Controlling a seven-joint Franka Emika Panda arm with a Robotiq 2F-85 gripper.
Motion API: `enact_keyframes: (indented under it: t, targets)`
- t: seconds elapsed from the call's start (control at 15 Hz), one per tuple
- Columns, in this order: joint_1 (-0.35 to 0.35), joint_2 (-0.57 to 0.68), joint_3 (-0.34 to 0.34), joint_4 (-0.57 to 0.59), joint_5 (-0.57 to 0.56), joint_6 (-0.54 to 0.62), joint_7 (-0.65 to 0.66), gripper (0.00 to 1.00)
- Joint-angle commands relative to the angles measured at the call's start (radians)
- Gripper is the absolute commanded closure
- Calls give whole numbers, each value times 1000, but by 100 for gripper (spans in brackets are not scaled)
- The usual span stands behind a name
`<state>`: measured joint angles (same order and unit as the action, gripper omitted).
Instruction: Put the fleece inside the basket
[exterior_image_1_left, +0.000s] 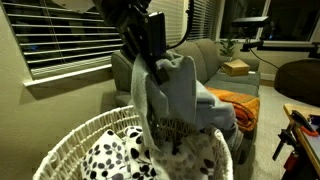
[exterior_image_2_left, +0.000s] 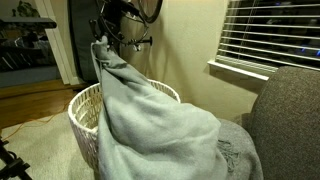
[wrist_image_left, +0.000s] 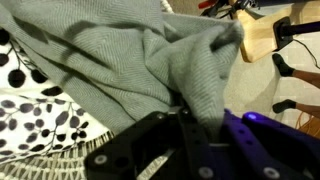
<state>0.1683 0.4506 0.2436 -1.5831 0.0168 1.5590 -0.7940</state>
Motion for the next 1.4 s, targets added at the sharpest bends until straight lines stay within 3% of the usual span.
enact_keyframes:
  t: [0.0,0.53,0.67,1.33]
  targets:
    - [20,4,5,28,-36,-28,-9,57]
    - [-19,-39,-37,-26,-33,30,37,4]
    - [-33,-50,-59,-46,-34,56,72,0]
    - [-105,-102,-130,-198,-27,181,367,0]
